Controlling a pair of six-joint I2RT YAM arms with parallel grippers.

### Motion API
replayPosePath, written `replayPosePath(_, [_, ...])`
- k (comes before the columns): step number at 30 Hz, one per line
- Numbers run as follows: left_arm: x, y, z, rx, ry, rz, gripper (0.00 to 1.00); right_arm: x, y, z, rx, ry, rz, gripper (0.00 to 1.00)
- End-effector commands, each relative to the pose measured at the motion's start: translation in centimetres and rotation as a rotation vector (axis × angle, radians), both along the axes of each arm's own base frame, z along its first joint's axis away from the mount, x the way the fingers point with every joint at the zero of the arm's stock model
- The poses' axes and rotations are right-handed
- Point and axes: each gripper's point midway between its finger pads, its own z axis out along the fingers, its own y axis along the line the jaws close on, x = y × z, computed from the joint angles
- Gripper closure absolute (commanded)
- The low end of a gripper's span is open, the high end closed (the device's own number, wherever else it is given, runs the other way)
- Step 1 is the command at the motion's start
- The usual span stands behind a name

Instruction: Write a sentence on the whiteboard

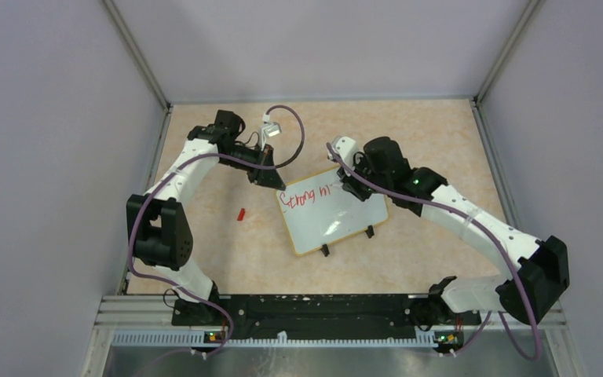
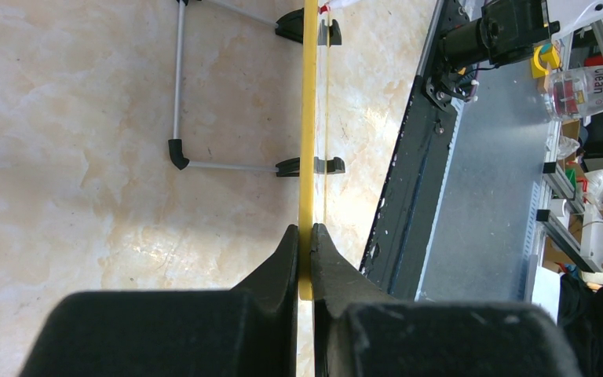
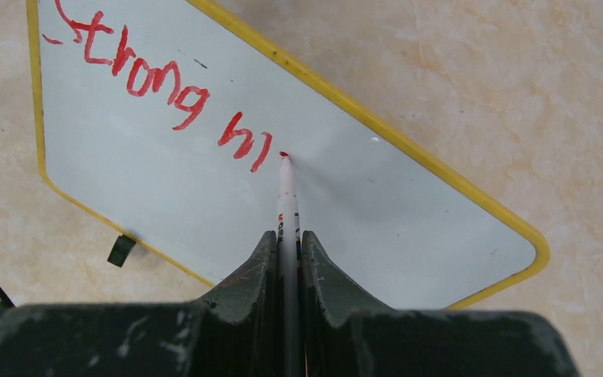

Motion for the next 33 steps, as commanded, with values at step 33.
replayPosePath(33, [0.0,-0.2,0.4,-0.016,-0.016,-0.010,1.00,0.4,-0.7,2.3,0.028,-0.049,-0.008,1.00])
